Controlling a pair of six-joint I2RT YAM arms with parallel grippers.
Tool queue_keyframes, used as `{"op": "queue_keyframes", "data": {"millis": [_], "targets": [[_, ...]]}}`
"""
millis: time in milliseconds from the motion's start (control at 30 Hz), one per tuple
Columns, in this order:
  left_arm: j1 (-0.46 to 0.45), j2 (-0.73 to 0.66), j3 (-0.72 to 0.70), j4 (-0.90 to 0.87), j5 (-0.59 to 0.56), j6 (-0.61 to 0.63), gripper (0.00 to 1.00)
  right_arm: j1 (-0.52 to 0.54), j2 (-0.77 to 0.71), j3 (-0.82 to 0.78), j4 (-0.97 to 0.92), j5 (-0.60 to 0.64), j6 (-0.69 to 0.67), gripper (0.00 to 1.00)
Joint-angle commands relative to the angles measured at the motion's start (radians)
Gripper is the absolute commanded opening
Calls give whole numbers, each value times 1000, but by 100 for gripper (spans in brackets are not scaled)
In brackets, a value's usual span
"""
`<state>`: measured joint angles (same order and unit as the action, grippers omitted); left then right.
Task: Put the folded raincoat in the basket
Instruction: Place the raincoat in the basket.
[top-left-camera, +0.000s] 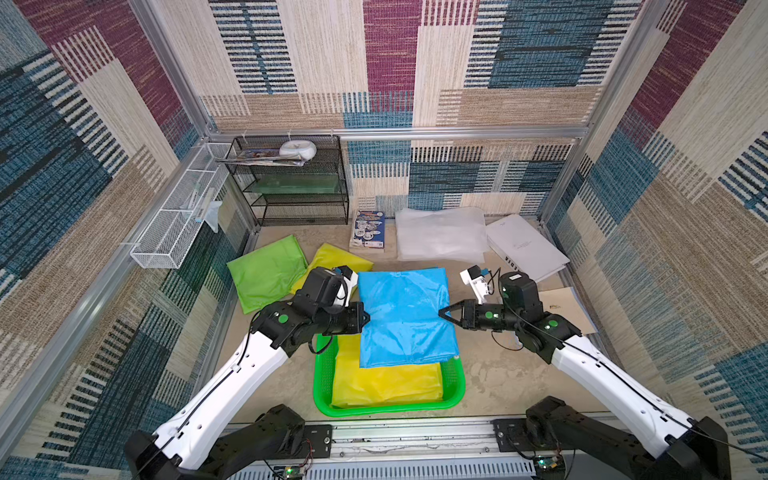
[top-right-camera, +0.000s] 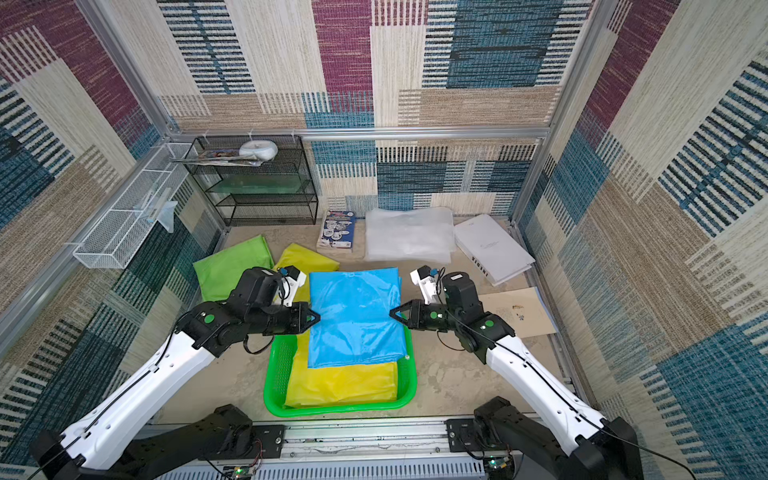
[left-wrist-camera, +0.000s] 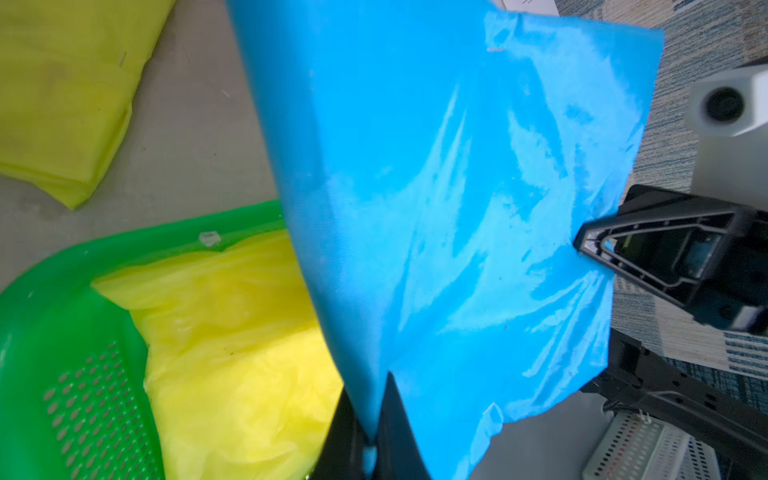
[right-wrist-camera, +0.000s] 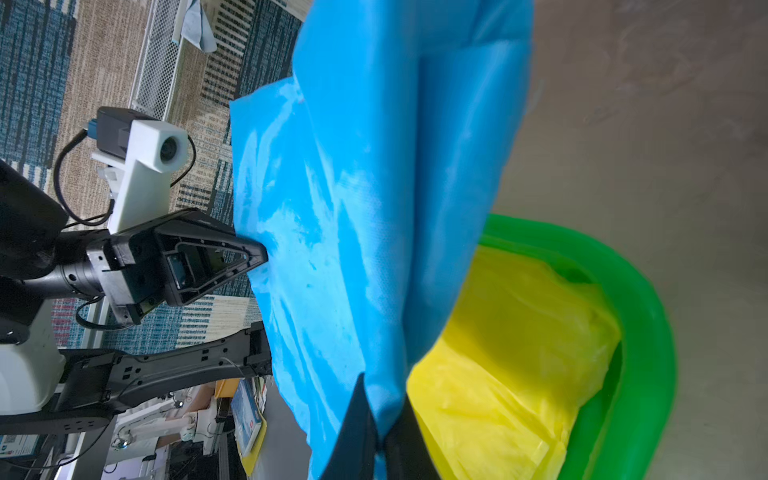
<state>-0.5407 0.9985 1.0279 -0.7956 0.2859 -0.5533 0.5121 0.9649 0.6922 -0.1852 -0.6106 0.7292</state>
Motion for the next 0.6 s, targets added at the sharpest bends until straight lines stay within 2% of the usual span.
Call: {"op": "queue_keyframes", "data": {"millis": [0,167,333,433,567], "targets": [[3,-85,-98,-6,-39,-70,0,52,-37,-73,33,89,81,0],[1,-158,-278,10,-29,-165,0,159,-13,-125,23,174,132,0],[-1,-213,-372,7,-49,-225,0,251,107,-78,-69,246,132,0],[-1,-181,-386,-7,-67,-219,0,305,151,-50,-113,310,141,0],[-2,-99,-366,-9,-79,-208,0,336,189,-45,-111,333,169,0]]}}
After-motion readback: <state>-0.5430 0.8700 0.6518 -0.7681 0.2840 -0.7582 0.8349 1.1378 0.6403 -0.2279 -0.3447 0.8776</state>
